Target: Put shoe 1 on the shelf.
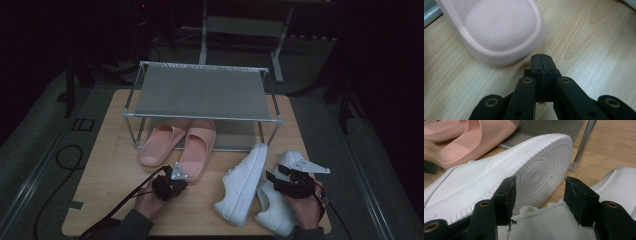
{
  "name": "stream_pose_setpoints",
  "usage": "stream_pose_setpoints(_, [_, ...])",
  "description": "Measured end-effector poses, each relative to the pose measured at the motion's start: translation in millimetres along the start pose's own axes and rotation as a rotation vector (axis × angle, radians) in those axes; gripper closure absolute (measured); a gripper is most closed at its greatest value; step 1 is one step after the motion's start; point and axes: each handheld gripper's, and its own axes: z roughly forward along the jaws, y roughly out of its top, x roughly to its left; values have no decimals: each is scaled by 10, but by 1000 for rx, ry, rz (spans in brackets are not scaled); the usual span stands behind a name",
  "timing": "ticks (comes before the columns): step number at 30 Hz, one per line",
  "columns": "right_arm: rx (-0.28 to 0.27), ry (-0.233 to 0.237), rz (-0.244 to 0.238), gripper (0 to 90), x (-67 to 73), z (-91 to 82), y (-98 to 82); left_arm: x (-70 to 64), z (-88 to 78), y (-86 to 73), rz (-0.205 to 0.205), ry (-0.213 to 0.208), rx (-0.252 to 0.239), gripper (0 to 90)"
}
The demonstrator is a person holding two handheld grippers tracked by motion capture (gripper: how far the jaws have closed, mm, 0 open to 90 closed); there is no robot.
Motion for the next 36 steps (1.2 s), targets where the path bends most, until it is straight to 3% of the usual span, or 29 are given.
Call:
stream_pose_setpoints(7, [-1,0,1,424,-3,-1,-1,-28,88,168,14,-30,-20,896])
stream_pose_setpoints(23, [-1,2,5,423,-10,-4,-2,18,235,592,13,-39,-102,896])
stream_pose_setpoints(29, [-2,2,7,423,-13,-6,-4,95,317,686,-9,-26,-123,896])
stream_pose_setpoints(36, [-2,3,7,423,-14,-7,-4,201,439,797,-4,-3,-133,896])
